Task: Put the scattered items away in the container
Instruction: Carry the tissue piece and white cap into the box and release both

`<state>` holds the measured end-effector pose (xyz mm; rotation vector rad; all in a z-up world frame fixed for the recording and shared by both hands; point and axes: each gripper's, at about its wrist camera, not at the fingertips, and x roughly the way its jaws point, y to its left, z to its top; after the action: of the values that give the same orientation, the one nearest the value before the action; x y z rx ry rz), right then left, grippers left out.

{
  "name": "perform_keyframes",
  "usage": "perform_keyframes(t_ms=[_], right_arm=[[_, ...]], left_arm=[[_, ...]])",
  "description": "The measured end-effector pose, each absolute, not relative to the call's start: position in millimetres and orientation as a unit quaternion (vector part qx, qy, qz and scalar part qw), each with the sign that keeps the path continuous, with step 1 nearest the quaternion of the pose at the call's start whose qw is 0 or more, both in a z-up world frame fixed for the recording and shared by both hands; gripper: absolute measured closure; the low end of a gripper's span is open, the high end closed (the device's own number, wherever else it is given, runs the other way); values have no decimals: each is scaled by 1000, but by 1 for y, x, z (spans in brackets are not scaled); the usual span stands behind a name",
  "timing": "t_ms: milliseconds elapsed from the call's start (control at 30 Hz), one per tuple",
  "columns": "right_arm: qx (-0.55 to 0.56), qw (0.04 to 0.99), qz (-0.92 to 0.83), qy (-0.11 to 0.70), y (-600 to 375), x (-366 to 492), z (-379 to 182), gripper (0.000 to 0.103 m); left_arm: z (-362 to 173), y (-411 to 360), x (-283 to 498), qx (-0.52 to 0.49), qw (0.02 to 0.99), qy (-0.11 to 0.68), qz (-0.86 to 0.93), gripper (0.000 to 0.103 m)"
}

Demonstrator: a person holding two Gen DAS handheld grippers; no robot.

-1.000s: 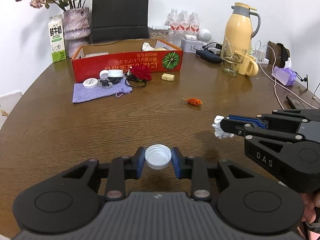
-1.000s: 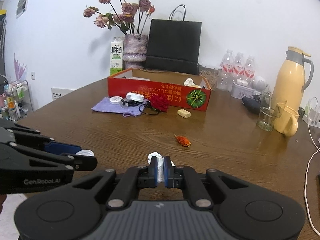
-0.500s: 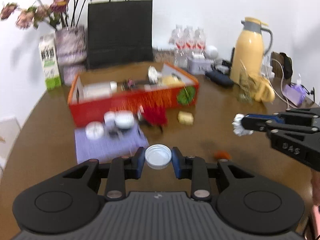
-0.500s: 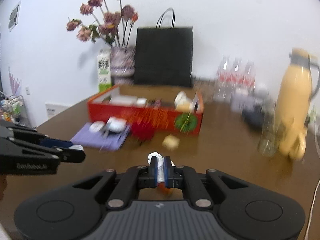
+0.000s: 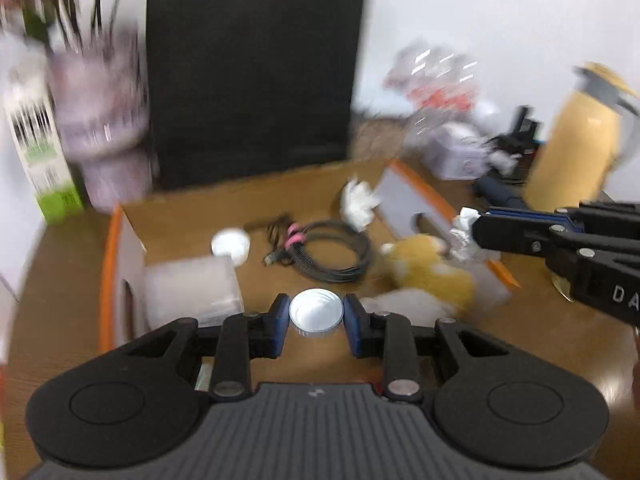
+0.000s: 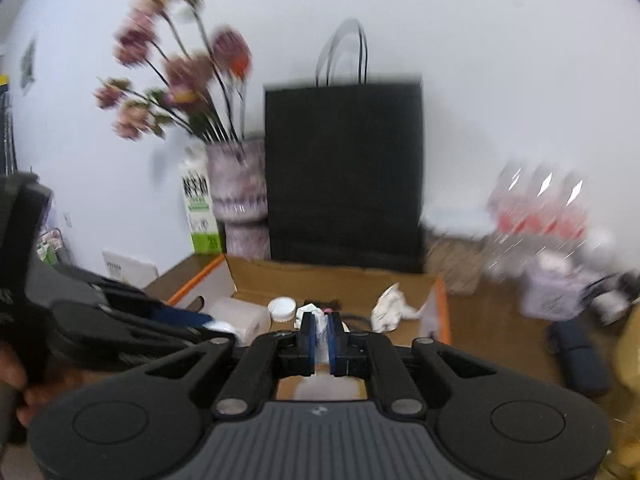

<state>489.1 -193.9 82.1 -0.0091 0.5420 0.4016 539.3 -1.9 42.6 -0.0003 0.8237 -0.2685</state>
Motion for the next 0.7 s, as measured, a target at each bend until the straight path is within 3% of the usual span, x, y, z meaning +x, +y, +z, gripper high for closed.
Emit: perform_keyframes(t_ms=[300,400,433,600,700], right_arm=[[34,886,167,432,-161,649,17,98],[27,870,157,466,-152,668,-5,92],[29,870,146,470,-152,672,-10,87],[38,868,136,475,-156,670,-10,85],[40,874,137,465,-164,658,6,78]], left_arm=[[-9,-8,630,32,881,467,-66,72],[-9,-10,632,40,882,465,-65,59],[-8,-11,631,43,883,463,-70,55],[9,-12,623,50,887,454,-69,55],[23,-7,617,40,891,448,-60,55]])
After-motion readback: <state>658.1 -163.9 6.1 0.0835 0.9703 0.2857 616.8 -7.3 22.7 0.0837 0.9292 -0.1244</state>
